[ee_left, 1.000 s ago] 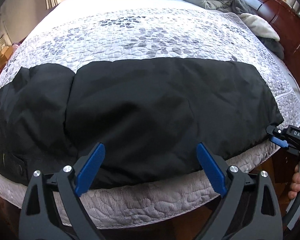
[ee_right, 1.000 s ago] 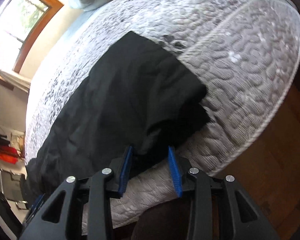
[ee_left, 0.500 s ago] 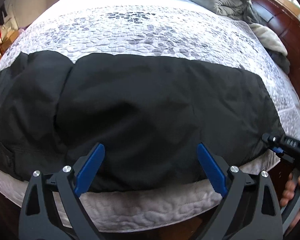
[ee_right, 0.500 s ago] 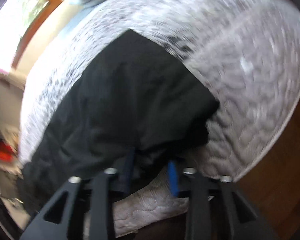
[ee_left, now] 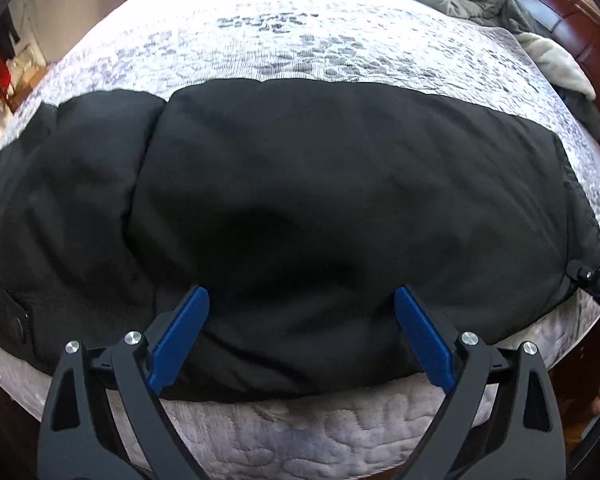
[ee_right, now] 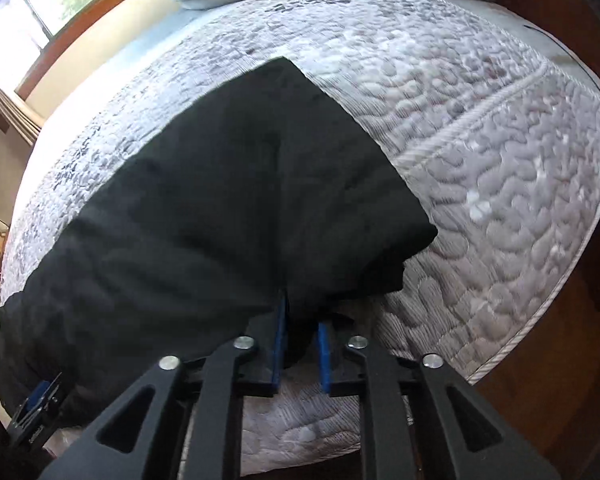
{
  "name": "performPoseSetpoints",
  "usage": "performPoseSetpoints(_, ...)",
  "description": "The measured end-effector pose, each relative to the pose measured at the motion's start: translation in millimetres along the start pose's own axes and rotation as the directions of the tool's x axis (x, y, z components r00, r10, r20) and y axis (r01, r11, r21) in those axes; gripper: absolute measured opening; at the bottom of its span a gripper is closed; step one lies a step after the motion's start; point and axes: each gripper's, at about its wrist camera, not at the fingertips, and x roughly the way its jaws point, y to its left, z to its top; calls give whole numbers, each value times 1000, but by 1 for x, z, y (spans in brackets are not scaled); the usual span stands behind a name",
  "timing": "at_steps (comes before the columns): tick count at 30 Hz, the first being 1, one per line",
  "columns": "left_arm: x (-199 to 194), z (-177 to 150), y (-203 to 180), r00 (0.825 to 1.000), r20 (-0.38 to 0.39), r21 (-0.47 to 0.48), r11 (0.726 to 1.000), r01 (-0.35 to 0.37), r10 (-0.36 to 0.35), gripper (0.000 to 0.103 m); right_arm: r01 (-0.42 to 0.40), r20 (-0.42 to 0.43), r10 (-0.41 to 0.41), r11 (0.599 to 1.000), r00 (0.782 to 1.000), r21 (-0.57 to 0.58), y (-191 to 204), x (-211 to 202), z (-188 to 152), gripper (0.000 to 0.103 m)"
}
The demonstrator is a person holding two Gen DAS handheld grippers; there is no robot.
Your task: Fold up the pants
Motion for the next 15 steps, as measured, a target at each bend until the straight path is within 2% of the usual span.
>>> performPoseSetpoints(1, 0, -1, 0, 1000, -4, 7, 1000, 1, -1, 94, -9, 9, 9, 1000, 1000, 12, -2, -2, -1, 20)
performPoseSetpoints(3, -4, 0, 5, 1000, -22, 6, 1000, 16, -15, 94, -45, -3, 45, 997, 999, 57, -7, -6, -4, 33)
performPoseSetpoints(6, -11, 0, 14, 1000, -10, -3, 1000, 15, -15, 94, -122, 2, 123, 983, 992, 139, -18, -9, -11, 44)
performPoseSetpoints(8, -14, -3, 22, 1000, 6, -8, 1000, -1, 1, 95, -150, -9, 154, 971, 988, 186, -23, -4, -12, 44)
performPoseSetpoints(10, -7, -6, 28, 1000, -20, -3, 1000, -6, 6, 95, -190, -17, 199, 955, 980, 228, -30, 5, -10, 34)
performPoseSetpoints(12, -4, -9, 38, 999, -39, 0, 999, 33, -33, 95, -196, -19, 206, 952, 978, 235, -28, 8, -11, 24)
performPoseSetpoints(13, -9, -10, 42, 998, -31, 5, 998, 62, -62, 95, -202, -7, 209, 953, 978, 226, -27, 4, -9, 13)
performPoseSetpoints(14, -13, -10, 45, 997, -26, 8, 997, 71, -70, 95, -205, 16, 206, 956, 978, 209, -24, -3, -7, 8)
performPoseSetpoints(15, -19, -10, 51, 999, -13, 9, 999, 44, -44, 95, -202, 40, 198, 960, 979, 192, -19, -11, -5, 8)
